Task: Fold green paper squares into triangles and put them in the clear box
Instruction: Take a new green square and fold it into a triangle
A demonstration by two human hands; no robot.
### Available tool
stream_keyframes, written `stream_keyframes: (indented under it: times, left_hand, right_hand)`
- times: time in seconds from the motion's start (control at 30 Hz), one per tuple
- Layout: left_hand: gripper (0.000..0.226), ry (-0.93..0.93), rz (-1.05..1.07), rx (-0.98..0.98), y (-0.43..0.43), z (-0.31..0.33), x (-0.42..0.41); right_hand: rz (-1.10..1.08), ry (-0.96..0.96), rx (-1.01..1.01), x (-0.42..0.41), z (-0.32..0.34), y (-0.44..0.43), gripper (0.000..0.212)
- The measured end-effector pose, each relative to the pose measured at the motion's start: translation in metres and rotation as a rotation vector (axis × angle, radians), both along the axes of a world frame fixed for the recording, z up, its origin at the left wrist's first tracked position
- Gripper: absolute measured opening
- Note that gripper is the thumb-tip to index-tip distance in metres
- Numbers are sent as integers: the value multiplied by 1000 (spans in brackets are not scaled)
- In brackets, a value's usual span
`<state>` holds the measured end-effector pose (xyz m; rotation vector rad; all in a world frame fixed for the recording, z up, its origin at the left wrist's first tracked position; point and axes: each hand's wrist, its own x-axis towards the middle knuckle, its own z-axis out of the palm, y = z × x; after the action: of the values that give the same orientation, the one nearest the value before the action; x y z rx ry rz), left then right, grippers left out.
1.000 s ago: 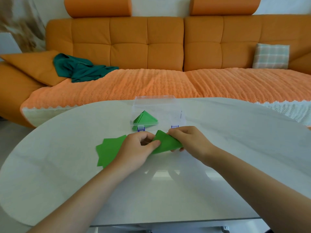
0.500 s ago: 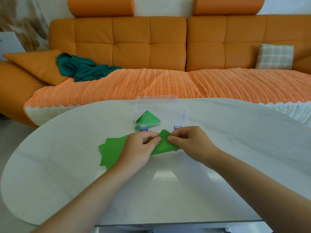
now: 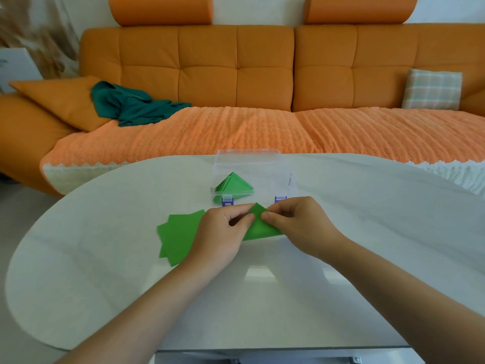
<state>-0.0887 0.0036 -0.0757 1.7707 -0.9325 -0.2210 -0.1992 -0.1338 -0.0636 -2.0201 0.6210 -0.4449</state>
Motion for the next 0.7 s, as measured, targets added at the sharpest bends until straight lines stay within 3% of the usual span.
stream_keyframes:
  times: [0.3, 0.7]
  left_hand:
    - [29, -7, 27, -18, -4, -7, -1]
    - [28, -80, 43, 13, -2, -6, -3]
  right_hand:
    - [67, 25, -432, -2, 0, 16, 29]
    - [84, 82, -511, 0, 0, 16, 31]
